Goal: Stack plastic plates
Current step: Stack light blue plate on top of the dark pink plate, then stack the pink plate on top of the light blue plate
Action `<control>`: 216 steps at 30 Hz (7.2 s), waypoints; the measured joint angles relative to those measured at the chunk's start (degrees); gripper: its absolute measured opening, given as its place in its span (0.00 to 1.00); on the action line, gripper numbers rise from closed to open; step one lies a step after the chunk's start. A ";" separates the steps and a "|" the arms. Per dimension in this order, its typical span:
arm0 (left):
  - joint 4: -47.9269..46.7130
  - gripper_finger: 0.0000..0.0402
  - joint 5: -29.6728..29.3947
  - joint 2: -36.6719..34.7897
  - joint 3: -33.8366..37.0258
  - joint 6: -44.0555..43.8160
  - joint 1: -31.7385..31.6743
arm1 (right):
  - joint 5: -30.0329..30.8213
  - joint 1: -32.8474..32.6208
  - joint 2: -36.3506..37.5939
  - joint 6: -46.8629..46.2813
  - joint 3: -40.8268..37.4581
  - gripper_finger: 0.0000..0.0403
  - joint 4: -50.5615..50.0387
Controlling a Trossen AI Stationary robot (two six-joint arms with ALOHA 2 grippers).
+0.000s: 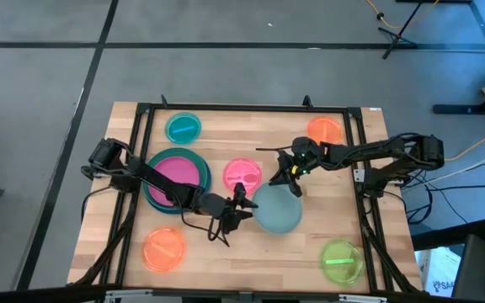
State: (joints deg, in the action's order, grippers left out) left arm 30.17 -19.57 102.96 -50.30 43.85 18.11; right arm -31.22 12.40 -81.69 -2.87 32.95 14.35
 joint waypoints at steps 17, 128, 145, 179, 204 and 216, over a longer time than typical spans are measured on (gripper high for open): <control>-1.29 0.06 4.35 -0.02 -0.07 -3.34 0.06 | 2.76 0.04 2.59 0.85 1.93 0.24 -3.73; -57.45 0.35 -7.29 -17.92 -7.41 -68.01 10.07 | 17.29 -0.04 27.10 4.45 -6.43 0.34 -10.78; -35.50 0.35 -6.36 -1.62 -7.41 -49.50 0.41 | 17.29 -0.04 27.10 4.44 -6.43 0.34 -11.37; -34.57 0.08 0.24 7.85 -7.61 -49.70 -8.37 | 17.31 -0.04 27.06 4.44 -6.43 0.34 -11.41; -41.38 0.01 -7.87 -3.77 -8.81 -51.83 -0.69 | 18.84 0.00 27.06 4.66 -6.43 0.34 -14.17; -54.61 0.01 -16.76 -11.69 -8.81 -63.12 4.09 | 19.88 -0.04 27.06 4.53 -6.43 0.34 -14.44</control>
State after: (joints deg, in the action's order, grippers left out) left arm -24.43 -36.32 91.26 -59.11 -19.26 22.20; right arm -11.34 12.36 -54.63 1.66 26.52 -0.09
